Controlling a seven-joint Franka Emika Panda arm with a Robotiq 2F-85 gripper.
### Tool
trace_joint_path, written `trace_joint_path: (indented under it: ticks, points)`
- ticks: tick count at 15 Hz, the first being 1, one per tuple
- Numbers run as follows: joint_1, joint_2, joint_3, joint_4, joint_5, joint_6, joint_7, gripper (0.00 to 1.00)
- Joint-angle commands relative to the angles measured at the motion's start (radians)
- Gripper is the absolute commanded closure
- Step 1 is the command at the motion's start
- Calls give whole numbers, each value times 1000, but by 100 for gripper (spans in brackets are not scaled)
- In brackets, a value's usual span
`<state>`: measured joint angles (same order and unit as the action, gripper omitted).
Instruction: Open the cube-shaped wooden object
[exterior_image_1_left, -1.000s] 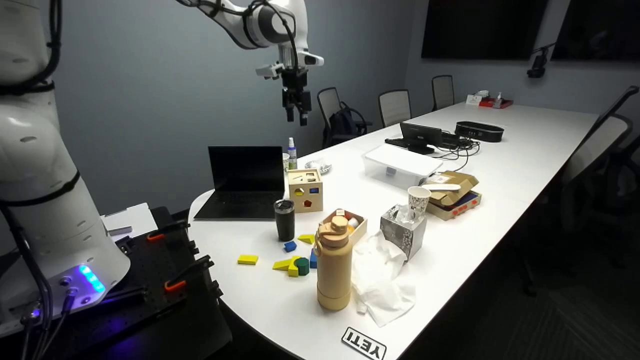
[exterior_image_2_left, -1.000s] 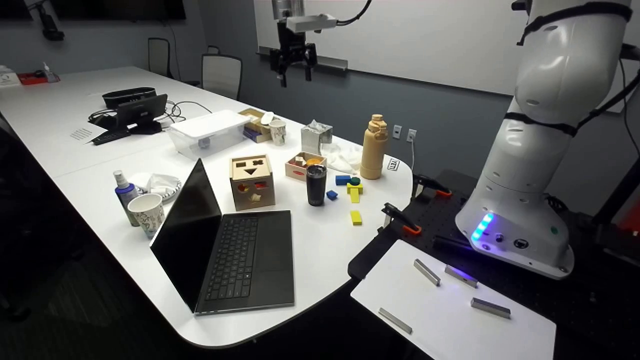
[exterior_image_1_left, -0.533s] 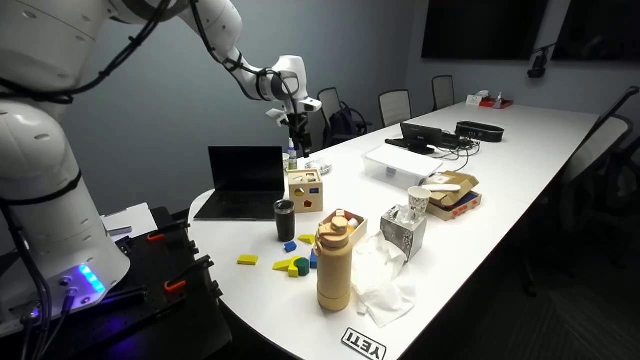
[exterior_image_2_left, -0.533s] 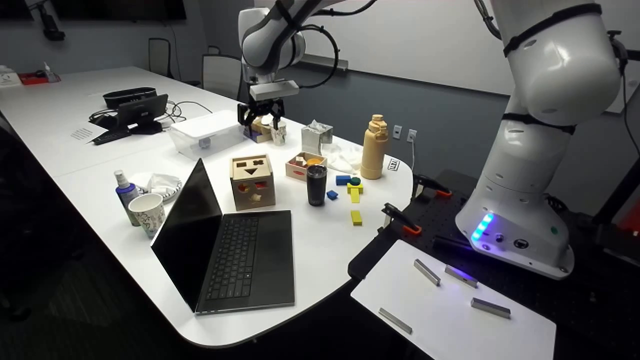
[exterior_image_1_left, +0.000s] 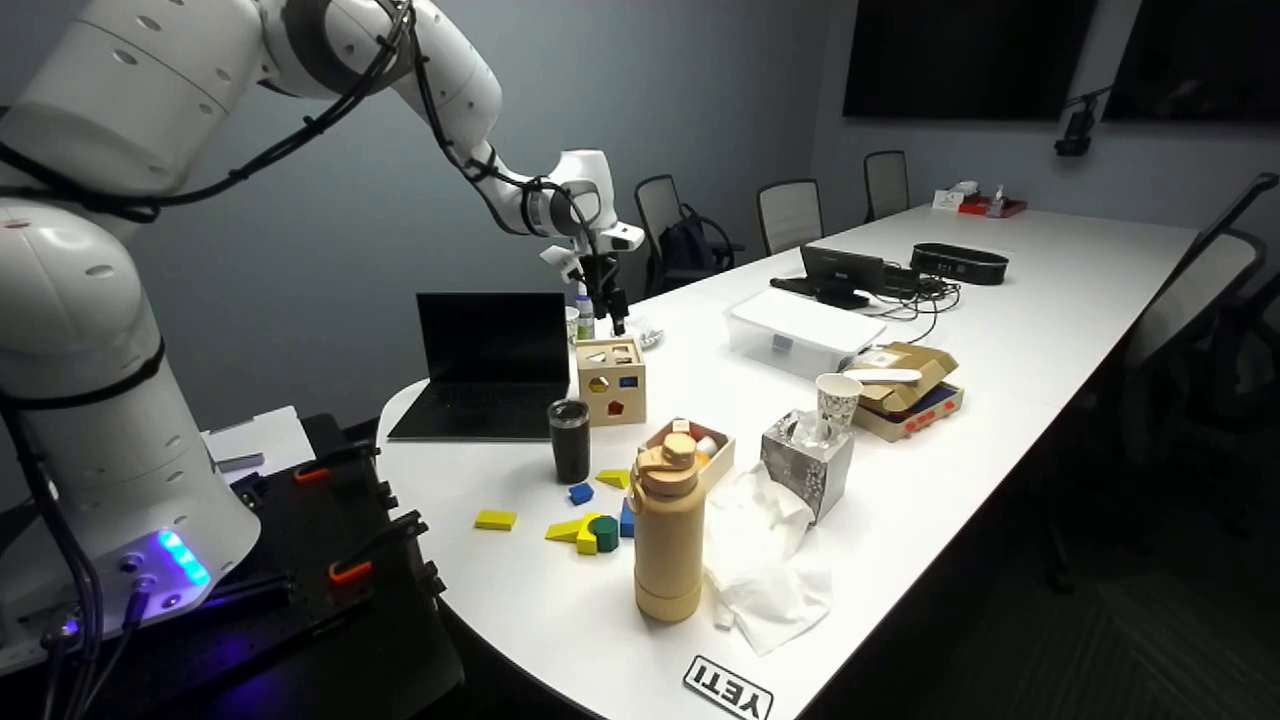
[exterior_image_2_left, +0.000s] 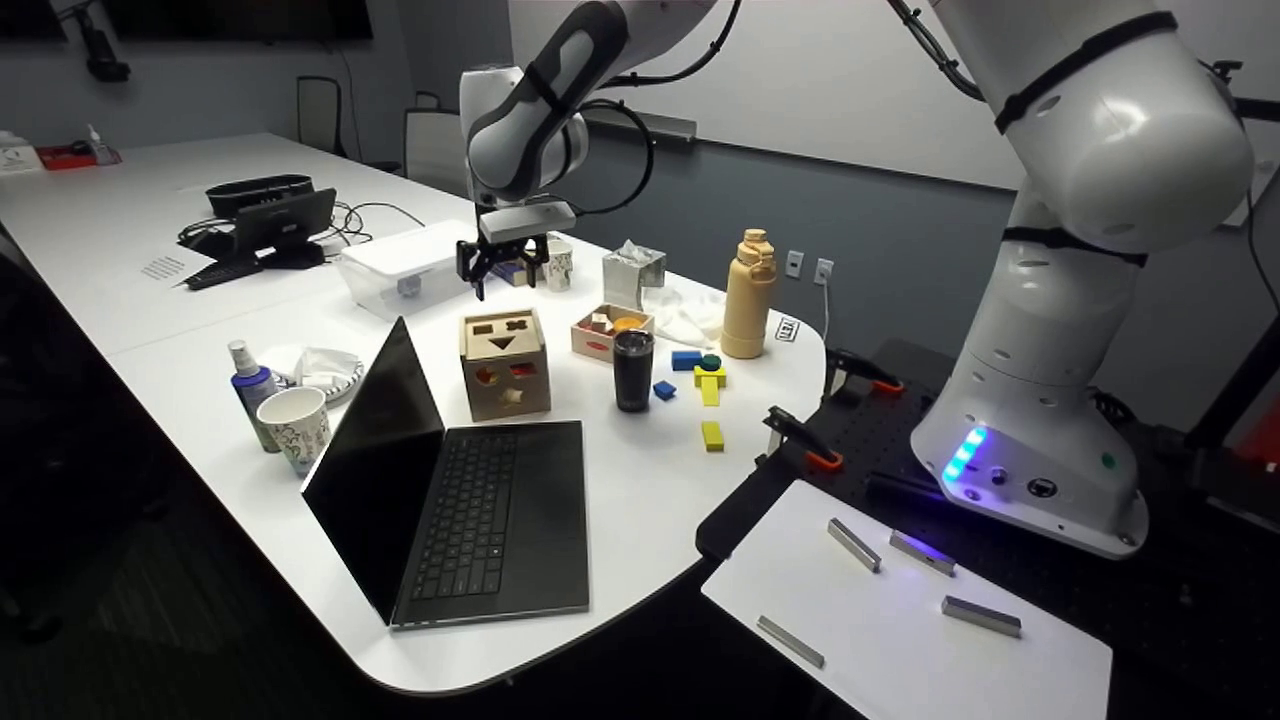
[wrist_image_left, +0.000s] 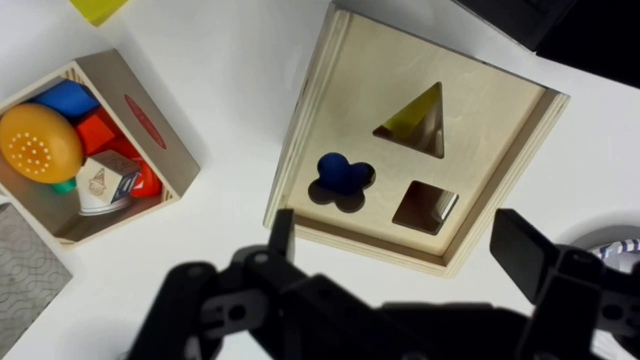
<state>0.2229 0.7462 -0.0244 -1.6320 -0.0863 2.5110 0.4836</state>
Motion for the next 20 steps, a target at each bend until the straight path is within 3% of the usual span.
trace_joint_path:
  ticks: [1, 9, 20]
  points:
    - [34, 32, -30, 20, 24, 33, 45, 0]
    - [44, 108, -44, 38, 76, 46, 123, 0]
    - [69, 194, -63, 156, 87, 33, 183, 0]
